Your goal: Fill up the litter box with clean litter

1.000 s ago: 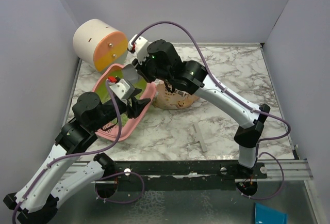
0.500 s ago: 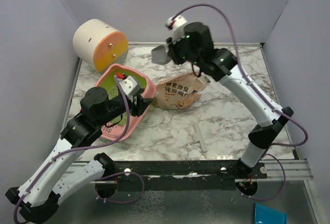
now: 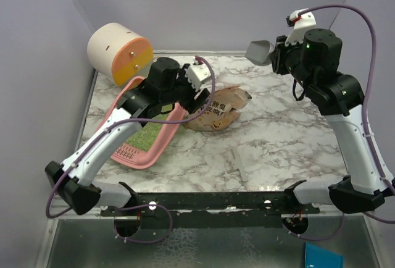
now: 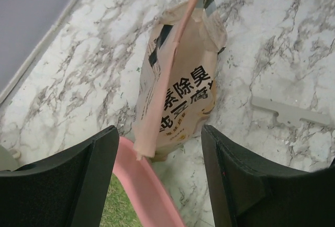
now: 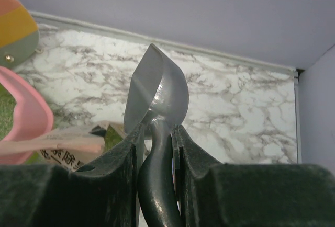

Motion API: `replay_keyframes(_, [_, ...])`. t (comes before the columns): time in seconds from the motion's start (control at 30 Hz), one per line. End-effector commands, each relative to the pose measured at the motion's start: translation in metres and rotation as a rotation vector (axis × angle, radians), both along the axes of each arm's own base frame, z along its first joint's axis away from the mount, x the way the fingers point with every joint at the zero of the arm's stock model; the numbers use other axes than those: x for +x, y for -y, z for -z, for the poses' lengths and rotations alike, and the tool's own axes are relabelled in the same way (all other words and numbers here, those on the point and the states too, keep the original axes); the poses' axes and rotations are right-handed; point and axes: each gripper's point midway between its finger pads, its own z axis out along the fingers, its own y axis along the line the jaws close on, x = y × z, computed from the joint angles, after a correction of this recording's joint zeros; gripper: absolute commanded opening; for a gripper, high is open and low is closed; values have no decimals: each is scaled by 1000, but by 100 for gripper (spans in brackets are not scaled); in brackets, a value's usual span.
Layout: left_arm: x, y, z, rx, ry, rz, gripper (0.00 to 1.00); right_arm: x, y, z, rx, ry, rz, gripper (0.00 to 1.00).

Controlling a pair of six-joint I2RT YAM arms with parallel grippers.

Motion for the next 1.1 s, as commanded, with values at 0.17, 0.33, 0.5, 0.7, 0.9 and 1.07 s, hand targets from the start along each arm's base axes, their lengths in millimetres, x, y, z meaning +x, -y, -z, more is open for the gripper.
replay_keyframes(0.17, [24, 28, 58, 207, -140, 139, 53, -45, 6, 48, 47, -173, -47, 1])
replay_keyframes(0.33, [38, 33, 74, 239, -173, 109, 27, -57, -9, 72, 47, -259, -141, 1])
replay_keyframes(0.5, [42, 32, 75, 245, -181, 81, 0, -58, -20, 96, 33, -331, -195, 1])
replay_keyframes(0.7, [37, 23, 74, 239, -159, 60, 0, -50, -31, 112, 19, -369, -237, 1])
replay_keyframes(0.9, [25, 18, 78, 200, -127, 69, 0, -43, -47, 120, 23, -400, -301, 1])
replay_keyframes(1.07, [11, 19, 78, 120, -87, 104, 0, -38, -61, 134, 17, -451, -362, 1])
